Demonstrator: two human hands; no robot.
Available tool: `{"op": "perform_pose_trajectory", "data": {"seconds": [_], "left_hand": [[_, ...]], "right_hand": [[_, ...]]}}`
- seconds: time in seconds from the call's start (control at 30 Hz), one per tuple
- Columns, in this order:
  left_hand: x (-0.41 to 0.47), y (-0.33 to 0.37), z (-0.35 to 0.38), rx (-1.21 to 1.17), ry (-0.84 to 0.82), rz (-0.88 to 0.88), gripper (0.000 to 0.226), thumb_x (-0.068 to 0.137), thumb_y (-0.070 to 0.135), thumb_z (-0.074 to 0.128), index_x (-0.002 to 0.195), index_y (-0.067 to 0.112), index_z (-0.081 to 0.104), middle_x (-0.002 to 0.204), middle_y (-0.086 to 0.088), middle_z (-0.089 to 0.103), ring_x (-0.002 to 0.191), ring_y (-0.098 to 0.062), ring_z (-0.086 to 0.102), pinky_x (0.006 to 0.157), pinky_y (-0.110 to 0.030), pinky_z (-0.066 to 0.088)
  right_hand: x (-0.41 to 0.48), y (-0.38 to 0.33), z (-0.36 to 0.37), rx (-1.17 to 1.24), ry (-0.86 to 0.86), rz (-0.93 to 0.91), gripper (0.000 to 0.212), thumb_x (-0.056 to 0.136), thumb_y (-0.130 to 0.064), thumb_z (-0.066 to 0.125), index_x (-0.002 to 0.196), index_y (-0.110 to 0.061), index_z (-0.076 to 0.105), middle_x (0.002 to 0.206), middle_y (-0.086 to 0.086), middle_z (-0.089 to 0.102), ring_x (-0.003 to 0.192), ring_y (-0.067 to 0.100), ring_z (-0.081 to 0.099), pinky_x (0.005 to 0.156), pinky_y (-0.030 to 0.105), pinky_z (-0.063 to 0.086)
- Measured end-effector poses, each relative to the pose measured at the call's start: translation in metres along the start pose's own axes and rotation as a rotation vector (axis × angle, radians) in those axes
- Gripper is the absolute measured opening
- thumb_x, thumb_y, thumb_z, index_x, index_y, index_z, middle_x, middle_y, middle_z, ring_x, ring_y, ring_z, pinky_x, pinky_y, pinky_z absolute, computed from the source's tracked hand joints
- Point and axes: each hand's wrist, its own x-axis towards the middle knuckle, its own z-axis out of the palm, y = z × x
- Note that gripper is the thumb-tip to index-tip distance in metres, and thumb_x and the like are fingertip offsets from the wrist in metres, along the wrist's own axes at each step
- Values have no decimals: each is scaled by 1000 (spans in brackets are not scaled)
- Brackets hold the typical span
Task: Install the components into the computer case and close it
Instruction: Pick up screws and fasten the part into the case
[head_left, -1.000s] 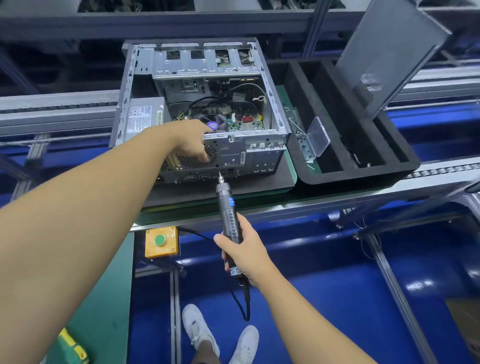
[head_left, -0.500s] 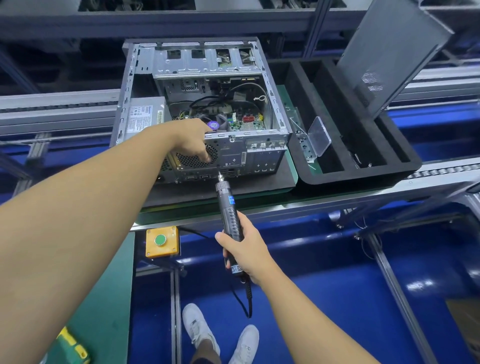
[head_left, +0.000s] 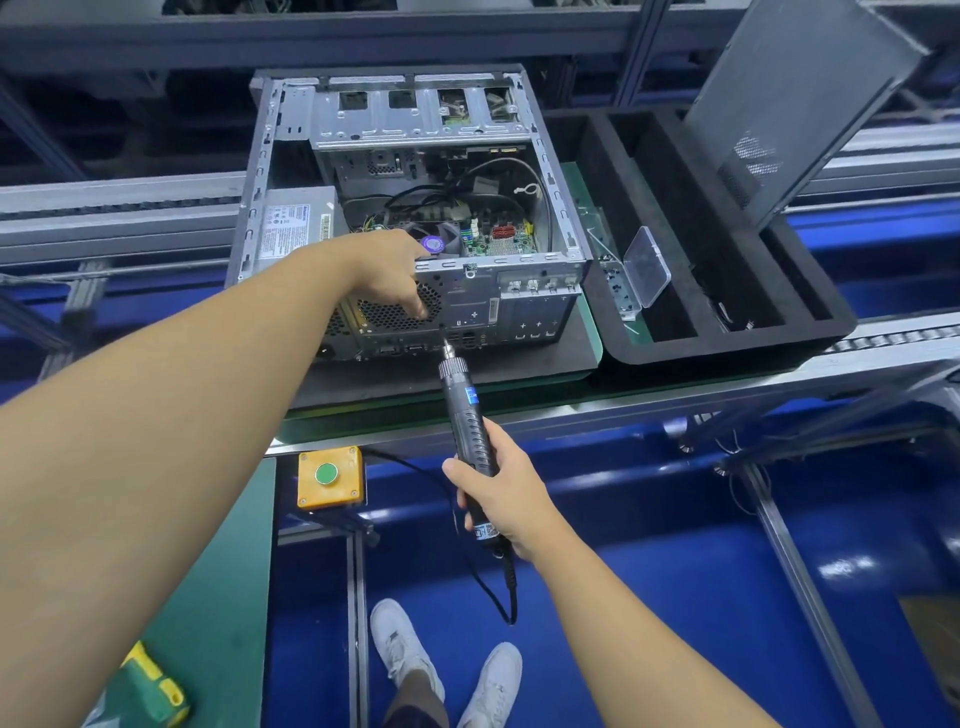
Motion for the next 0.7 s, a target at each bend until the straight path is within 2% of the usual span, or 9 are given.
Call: {"op": "perform_pose_trajectory", "data": {"seconds": [0.1, 0.27, 0.4, 0.5, 0.6, 0.7], "left_hand": [[-1, 0, 0, 5, 1, -7, 82, 76, 41, 81, 140, 3, 45, 100, -12, 60, 95, -31, 57, 91, -44, 47], [-1, 1, 0, -12, 7, -23, 78, 76, 41, 81, 134, 0, 49, 98, -10, 60, 91, -29, 56, 89, -44, 47], [-4, 2, -1, 6, 1, -21, 65, 76, 42, 81, 121, 2, 57, 101, -18, 67, 94, -36, 63, 87, -47, 52], [-5, 3, -1, -4, -2, -24, 73, 77, 42, 80, 130, 2, 52, 108, -15, 67, 98, -34, 62, 90, -46, 50], [-7, 5, -2, -20, 1, -29, 80, 77, 41, 80, 138, 2, 46, 106, -11, 63, 97, -31, 58, 91, -46, 48], [-8, 6, -2, -7, 9, -28, 80, 77, 40, 80, 138, 2, 46, 116, -16, 66, 105, -35, 61, 92, -46, 49]], "right_hand": [[-1, -2, 4, 77, -18, 10, 49, 91, -25, 73, 135, -21, 52, 79, 2, 61, 56, 14, 56, 51, 29, 51], [-5, -8, 14, 191, -61, 26, 27, 90, -32, 73, 113, -26, 59, 74, -1, 60, 60, 16, 59, 51, 30, 52], [-6, -11, 13, 190, -72, 44, 21, 94, -32, 68, 112, -27, 59, 67, 1, 60, 57, 17, 57, 52, 31, 52], [-7, -10, 13, 201, -71, 20, 21, 92, -31, 71, 109, -27, 59, 70, -4, 59, 63, 19, 58, 52, 32, 52], [-7, -9, 14, 215, -76, 8, 23, 90, -31, 73, 109, -27, 61, 73, -6, 58, 65, 17, 59, 51, 31, 52], [-7, -9, 14, 206, -80, -5, 24, 90, -31, 73, 110, -27, 60, 77, -5, 58, 66, 17, 58, 52, 32, 52]]}}
